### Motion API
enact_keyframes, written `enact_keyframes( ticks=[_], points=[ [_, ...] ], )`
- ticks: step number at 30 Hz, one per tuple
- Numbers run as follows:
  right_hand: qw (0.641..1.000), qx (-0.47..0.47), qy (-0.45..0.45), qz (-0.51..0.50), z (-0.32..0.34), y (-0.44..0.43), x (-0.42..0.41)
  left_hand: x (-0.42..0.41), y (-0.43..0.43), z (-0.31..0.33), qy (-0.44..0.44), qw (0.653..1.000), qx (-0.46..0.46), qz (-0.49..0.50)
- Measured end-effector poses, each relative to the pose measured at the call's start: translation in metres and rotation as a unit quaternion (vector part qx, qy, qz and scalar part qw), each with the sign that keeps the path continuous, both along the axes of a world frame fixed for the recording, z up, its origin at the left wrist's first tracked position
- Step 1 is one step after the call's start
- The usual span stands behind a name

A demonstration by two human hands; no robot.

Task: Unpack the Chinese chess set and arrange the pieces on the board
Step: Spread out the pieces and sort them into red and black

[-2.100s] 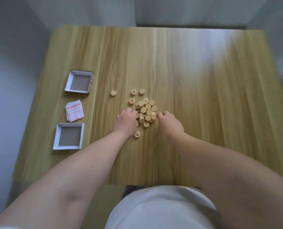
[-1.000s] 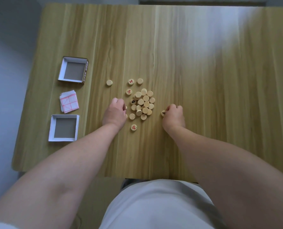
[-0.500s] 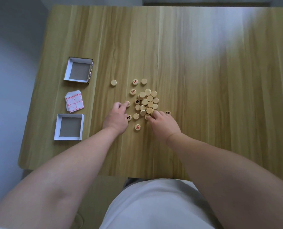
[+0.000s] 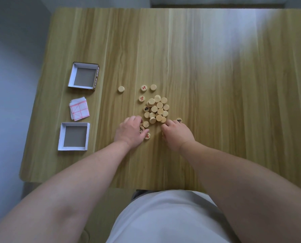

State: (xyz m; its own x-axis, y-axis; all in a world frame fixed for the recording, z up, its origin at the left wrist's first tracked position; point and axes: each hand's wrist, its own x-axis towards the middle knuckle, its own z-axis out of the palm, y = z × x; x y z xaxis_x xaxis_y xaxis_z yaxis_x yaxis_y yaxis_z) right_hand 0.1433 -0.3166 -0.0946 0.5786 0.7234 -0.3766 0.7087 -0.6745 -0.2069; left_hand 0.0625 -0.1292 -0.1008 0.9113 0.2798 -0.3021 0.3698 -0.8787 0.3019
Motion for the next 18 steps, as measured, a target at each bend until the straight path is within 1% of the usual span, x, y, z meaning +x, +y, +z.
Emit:
enact_keyframes(
  ticks=[5, 8, 13, 18],
  points=[
    [0.995, 0.013, 0.047, -0.089, 0.003, -0.001, -0.001, 0.011, -0.01, -0.003, -0.009, 1.0, 0.008, -0.014],
    [0.991, 0.003, 0.06, -0.121, 0.004, -0.003, 0.003, 0.014, -0.012, -0.004, -0.004, 1.0, 0.0, -0.017],
    [0.991, -0.013, 0.031, -0.133, 0.009, -0.006, 0.008, 0.015, -0.01, -0.006, -0.014, 0.999, -0.033, 0.026],
    [0.993, 0.012, -0.013, -0.117, 0.007, 0.001, 0.011, 0.017, -0.004, -0.007, -0.012, 0.998, -0.021, 0.058]
  ],
)
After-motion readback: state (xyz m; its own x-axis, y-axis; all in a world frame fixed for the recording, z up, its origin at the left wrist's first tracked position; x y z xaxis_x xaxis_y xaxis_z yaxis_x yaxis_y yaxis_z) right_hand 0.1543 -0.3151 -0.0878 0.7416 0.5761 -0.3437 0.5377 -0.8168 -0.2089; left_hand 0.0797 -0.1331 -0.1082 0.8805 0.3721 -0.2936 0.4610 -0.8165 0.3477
